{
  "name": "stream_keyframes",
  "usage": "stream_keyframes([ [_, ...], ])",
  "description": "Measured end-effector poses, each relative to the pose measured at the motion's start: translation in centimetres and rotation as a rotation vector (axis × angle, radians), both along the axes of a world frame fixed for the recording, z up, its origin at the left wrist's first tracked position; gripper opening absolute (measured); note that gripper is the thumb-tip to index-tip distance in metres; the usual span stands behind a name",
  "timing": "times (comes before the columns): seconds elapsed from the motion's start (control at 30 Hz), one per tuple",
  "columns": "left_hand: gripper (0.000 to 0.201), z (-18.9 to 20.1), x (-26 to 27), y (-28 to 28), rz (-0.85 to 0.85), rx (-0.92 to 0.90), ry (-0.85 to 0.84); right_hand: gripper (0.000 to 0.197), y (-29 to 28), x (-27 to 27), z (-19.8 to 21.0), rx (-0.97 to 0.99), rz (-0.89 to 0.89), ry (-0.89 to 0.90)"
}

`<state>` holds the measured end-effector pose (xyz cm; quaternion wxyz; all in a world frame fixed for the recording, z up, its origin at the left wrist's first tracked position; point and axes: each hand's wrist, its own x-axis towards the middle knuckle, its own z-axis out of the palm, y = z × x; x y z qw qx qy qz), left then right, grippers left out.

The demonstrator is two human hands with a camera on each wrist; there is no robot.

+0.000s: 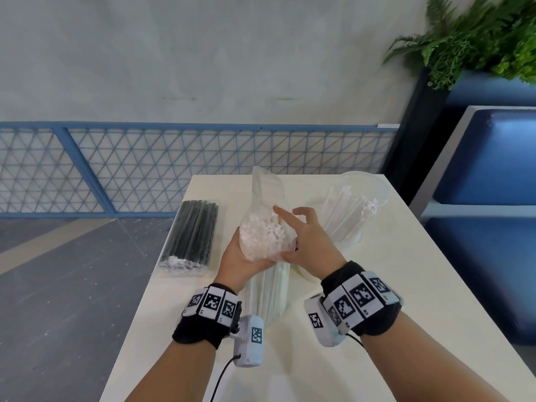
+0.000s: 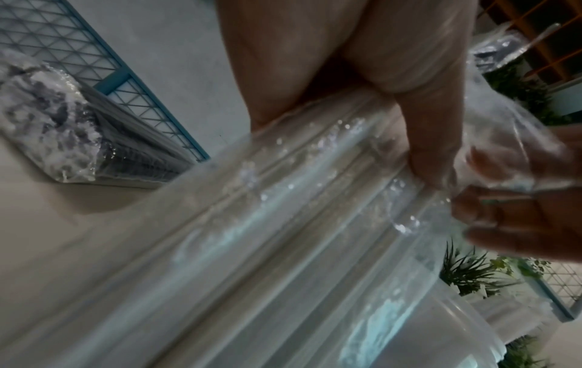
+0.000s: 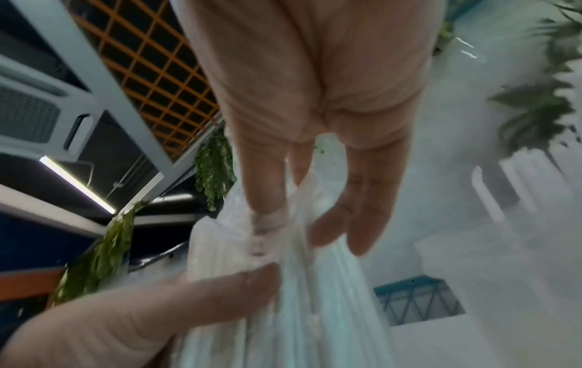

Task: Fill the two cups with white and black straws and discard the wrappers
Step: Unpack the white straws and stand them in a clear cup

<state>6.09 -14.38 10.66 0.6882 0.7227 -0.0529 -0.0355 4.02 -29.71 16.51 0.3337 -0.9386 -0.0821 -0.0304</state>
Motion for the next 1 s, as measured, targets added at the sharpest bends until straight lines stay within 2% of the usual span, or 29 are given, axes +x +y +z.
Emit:
stream_keyframes([
  [0.07, 0.078, -0.2, 0.0, 0.2, -0.004, -0.002, 0.016, 0.087, 0.2, 0.2, 0.3, -0.048, 0.016, 0.059],
  [0.17, 0.072, -0.5, 0.0, 0.7, -0.021, -0.031, 0.024, 0.068, 0.2, 0.6, 0.9, 0.047, -0.009, 0.033],
  [0.23, 0.07, -0.5, -0.2, 0.9, -0.031, -0.046, 0.015, 0.063, 0.0, 0.7, 0.8, 0.063, -0.001, 0.017],
  [0.4, 0.067, -0.5, -0.4, 0.9, -0.045, -0.035, -0.01, 0.074, -0.3, 1.2, -0.1, 0.039, -0.01, 0.086],
  [0.43, 0.068, -0.5, -0.4, 0.9, -0.046, -0.039, -0.015, 0.07, -0.4, 1.2, -0.3, 0.099, -0.017, 0.117],
  [0.53, 0.063, -0.5, -0.4, 1.2, -0.031, -0.056, -0.012, 0.052, -1.2, 1.1, -1.1, 0.437, -0.032, 0.186],
  [0.6, 0.062, -0.5, -0.3, 1.3, -0.03, -0.054, -0.012, 0.046, -1.5, 0.9, -1.4, 0.558, -0.074, 0.183],
  [0.67, 0.061, -0.5, -0.2, 1.3, -0.038, -0.053, -0.016, 0.033, -1.4, 0.8, -1.4, 0.524, -0.129, 0.117],
  [0.7, 0.061, -0.5, -0.2, 1.3, -0.038, -0.054, -0.018, 0.029, -1.3, 0.7, -1.3, 0.441, -0.151, 0.074],
  [0.77, 0.061, -0.6, -0.1, 1.2, -0.031, -0.046, -0.019, 0.036, -1.4, 0.8, -1.0, 0.217, -0.122, 0.049],
  [0.83, 0.064, -0.8, -0.1, 1.2, -0.036, -0.03, -0.012, 0.049, -1.7, 1.1, -0.9, 0.065, -0.01, 0.121],
  [0.9, 0.071, -0.9, -0.1, 1.3, -0.045, -0.009, -0.001, 0.059, -1.9, 1.3, -1.2, 0.064, 0.057, 0.165],
  [1.0, 0.072, -1.0, 0.1, 1.3, -0.06, 0.002, -0.001, 0.065, -1.3, 1.2, -2.8, 0.213, -0.001, 0.015],
])
